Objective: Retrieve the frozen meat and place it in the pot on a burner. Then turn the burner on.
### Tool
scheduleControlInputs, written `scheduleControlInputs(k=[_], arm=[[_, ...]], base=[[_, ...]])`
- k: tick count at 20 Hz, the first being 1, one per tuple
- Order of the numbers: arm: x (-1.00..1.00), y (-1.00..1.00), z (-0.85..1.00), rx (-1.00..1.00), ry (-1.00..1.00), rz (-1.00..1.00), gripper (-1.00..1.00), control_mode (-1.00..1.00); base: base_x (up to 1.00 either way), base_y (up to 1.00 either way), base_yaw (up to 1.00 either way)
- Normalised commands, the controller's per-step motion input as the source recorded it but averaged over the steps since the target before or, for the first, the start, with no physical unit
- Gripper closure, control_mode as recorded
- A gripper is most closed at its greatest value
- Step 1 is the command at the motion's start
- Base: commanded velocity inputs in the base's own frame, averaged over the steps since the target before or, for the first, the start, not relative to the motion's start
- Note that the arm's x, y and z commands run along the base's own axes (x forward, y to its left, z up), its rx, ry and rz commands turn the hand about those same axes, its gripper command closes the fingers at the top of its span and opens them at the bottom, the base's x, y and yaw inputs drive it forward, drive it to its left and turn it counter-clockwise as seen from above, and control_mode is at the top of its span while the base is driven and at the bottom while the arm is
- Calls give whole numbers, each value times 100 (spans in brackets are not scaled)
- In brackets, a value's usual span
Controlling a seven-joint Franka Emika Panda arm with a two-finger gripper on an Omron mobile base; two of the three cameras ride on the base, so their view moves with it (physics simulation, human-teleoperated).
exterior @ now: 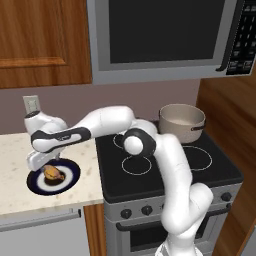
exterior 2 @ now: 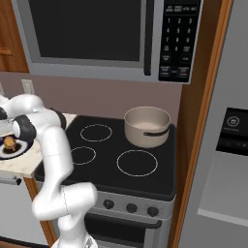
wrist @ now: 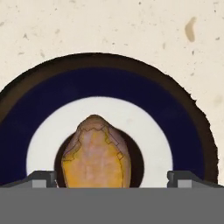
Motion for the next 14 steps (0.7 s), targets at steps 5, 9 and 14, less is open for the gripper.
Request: scheduleControlInputs(k=[5,9,14], arm=[[0,0,-19,0,7,0,-100,-100],[0,0,-16,0,8,0,-100,-100],[0,0,-18,0,7,0,-100,-100]], base=[[0,0,0],[0,0,0],[0,0,0]])
